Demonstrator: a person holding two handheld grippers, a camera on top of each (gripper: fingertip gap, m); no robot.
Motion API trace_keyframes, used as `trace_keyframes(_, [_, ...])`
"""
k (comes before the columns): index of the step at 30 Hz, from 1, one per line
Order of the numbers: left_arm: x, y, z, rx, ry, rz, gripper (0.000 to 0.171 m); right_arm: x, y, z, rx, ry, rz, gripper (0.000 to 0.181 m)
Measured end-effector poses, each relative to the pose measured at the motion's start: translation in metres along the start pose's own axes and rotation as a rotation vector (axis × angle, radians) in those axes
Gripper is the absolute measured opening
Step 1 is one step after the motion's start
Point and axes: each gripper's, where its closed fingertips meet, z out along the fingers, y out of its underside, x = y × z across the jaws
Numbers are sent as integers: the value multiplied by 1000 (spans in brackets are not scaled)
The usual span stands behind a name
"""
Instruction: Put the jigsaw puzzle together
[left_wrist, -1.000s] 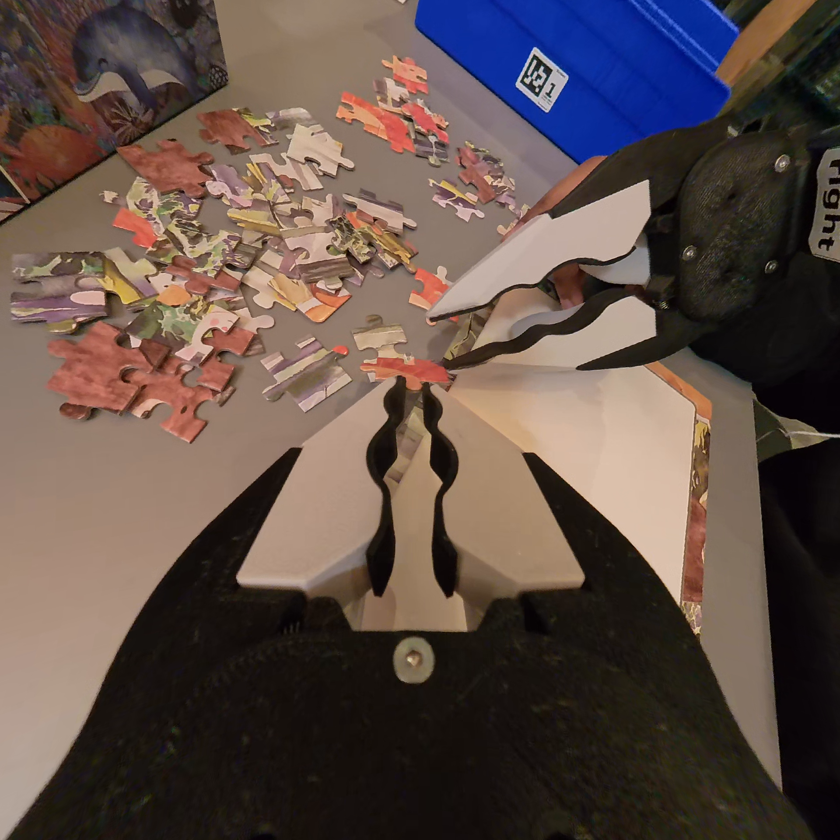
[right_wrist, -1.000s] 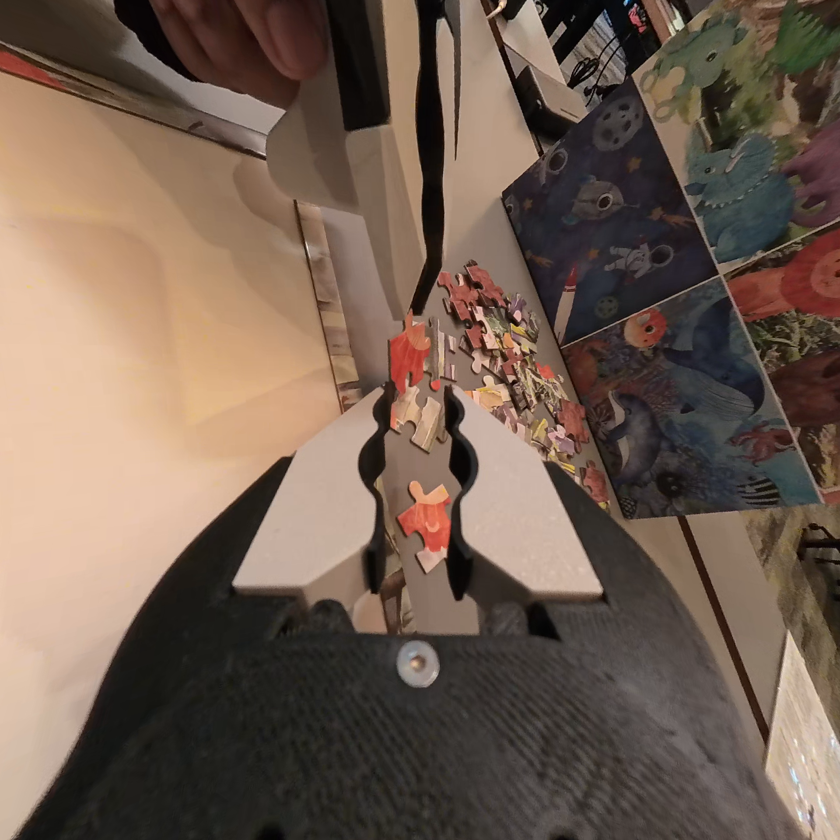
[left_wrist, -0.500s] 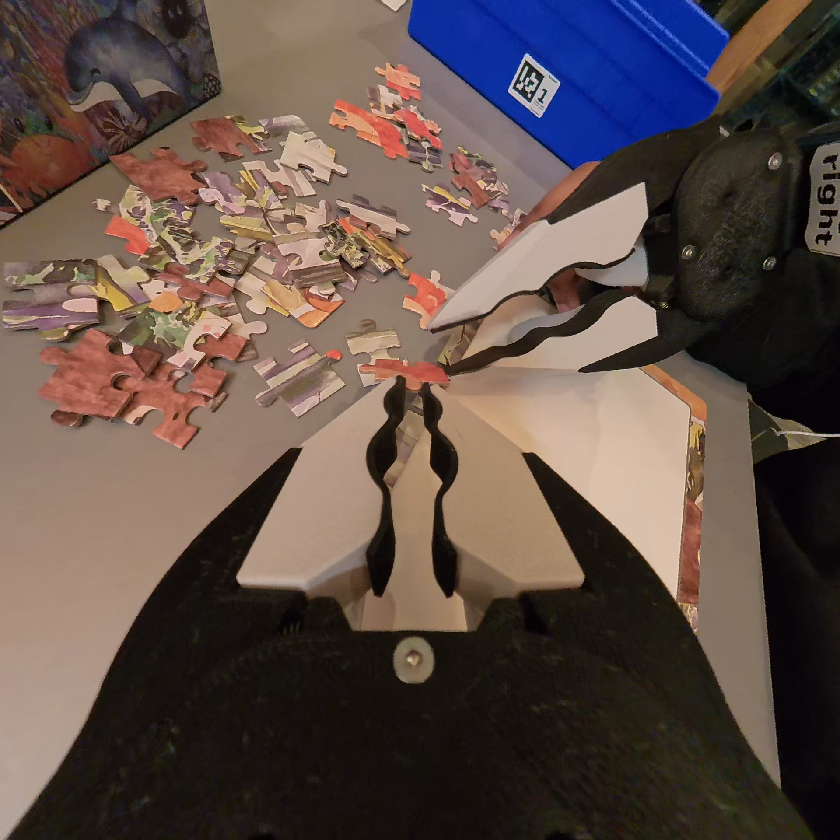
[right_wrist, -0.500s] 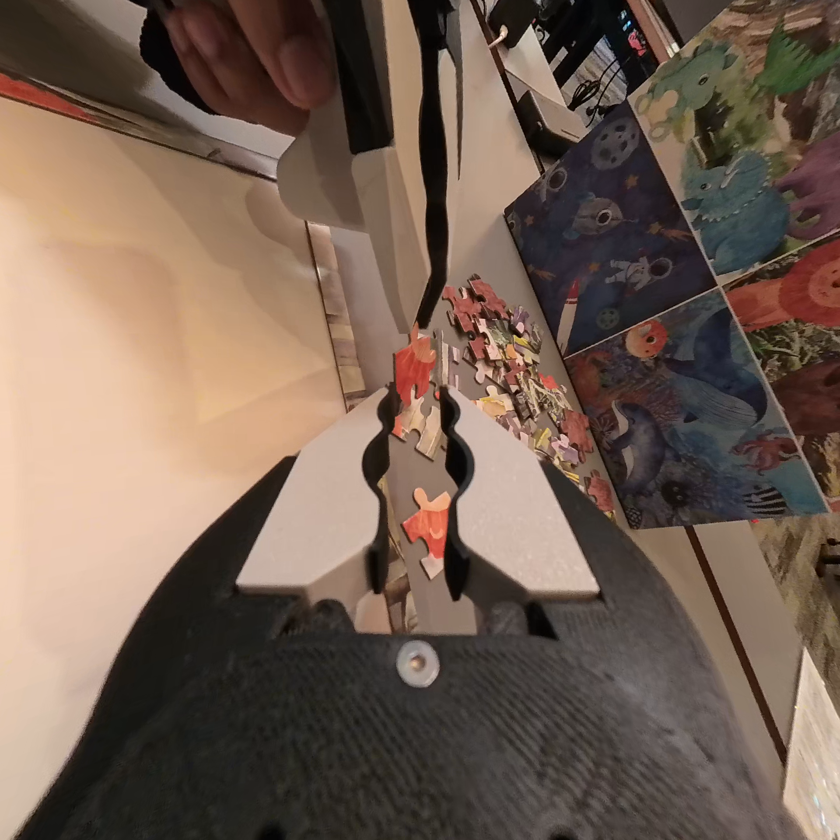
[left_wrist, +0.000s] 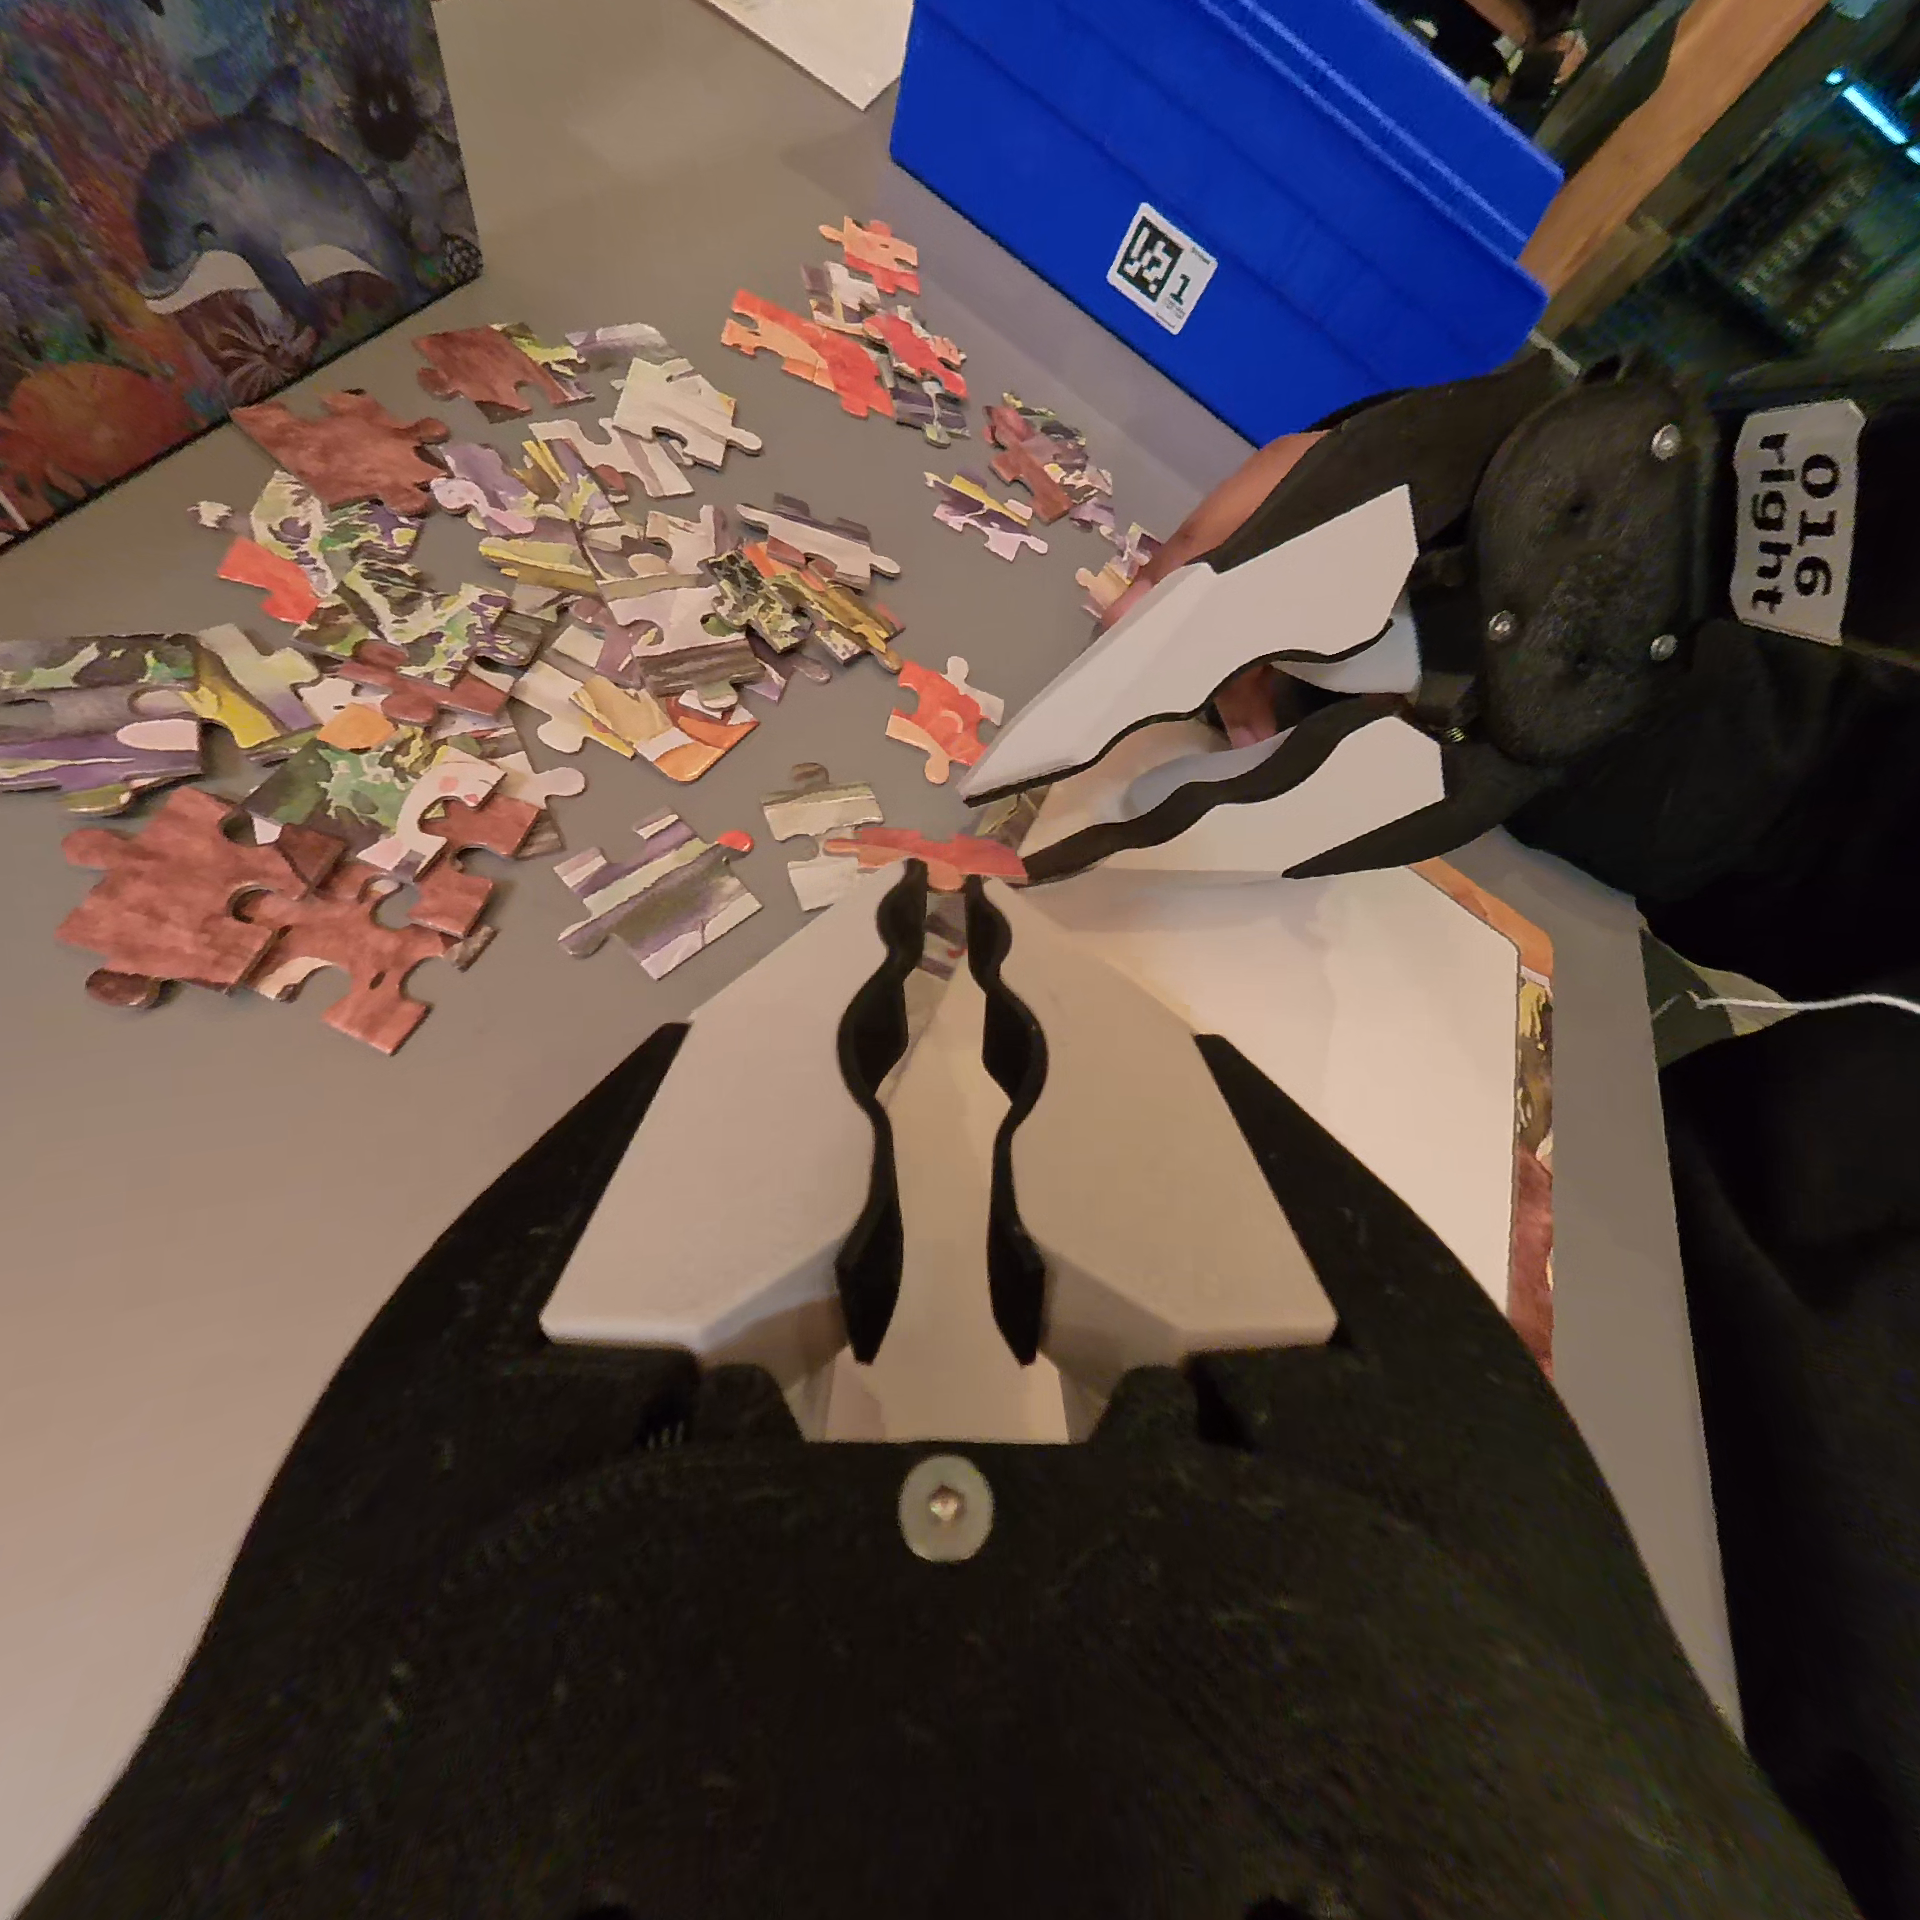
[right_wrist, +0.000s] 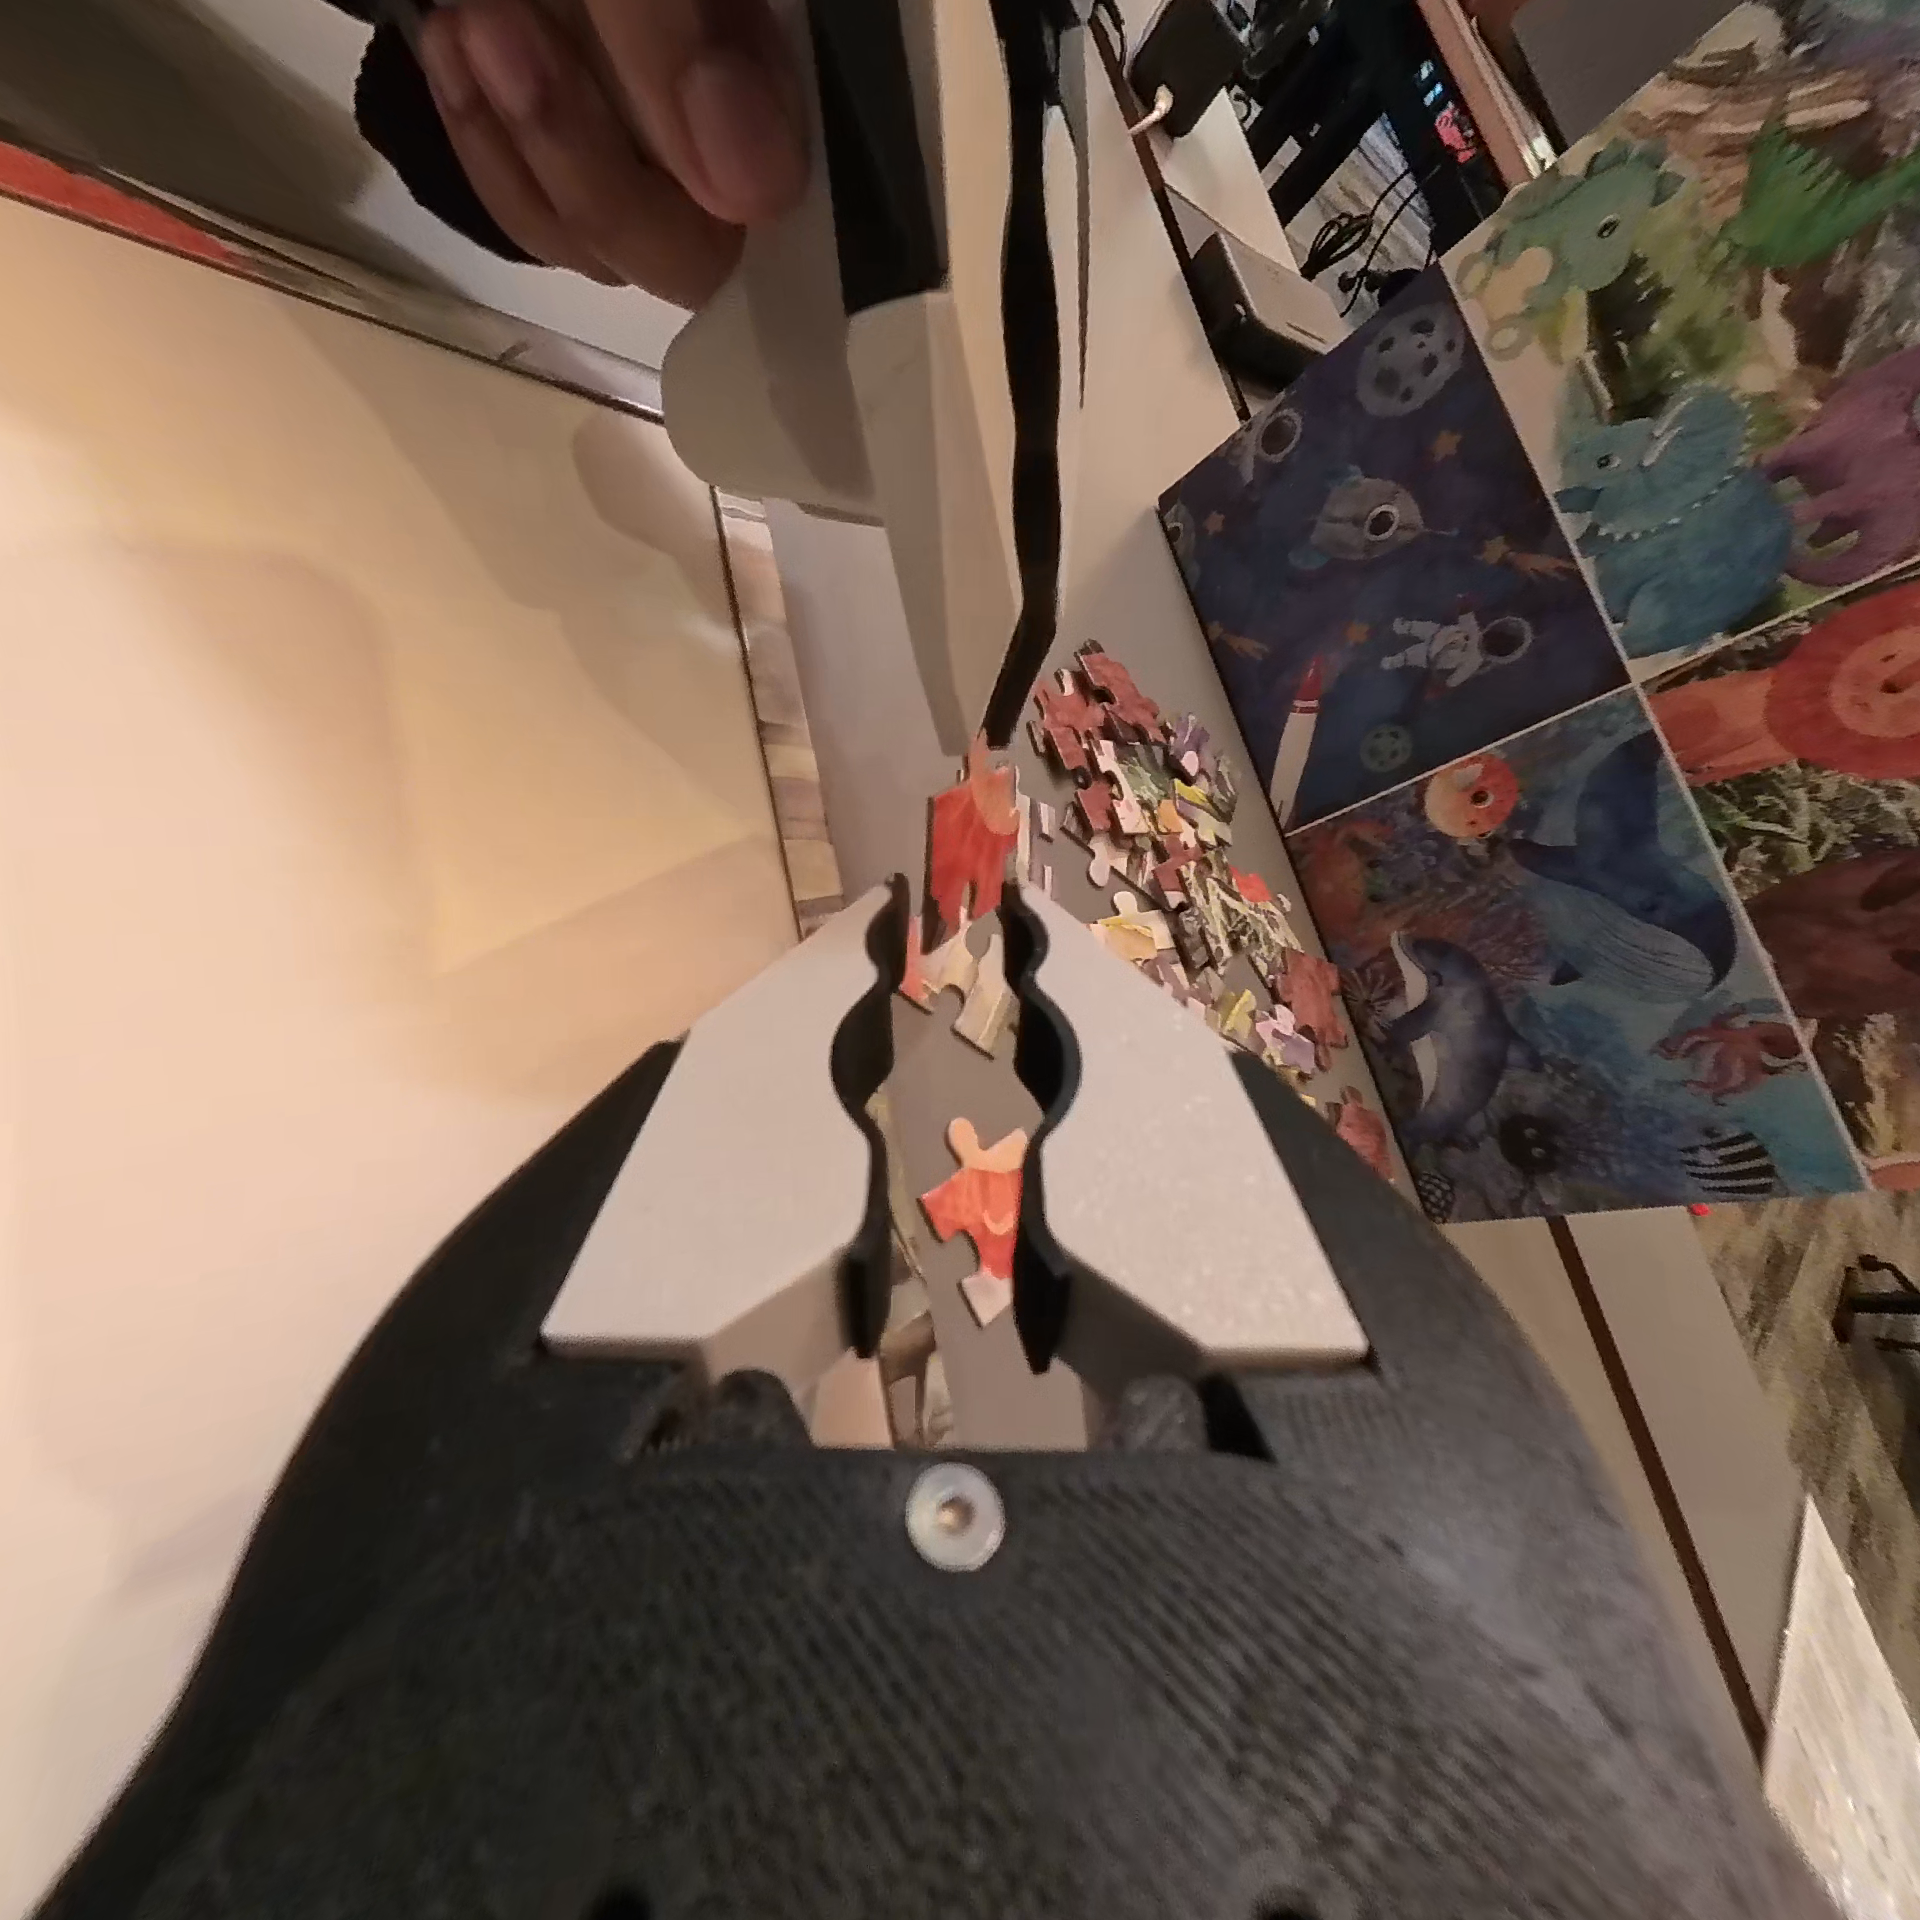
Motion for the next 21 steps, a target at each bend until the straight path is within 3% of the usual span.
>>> trace_keyframes(21, [10, -7, -11, 41, 37, 31, 8, 4, -6, -5, 19, 63, -98, 0])
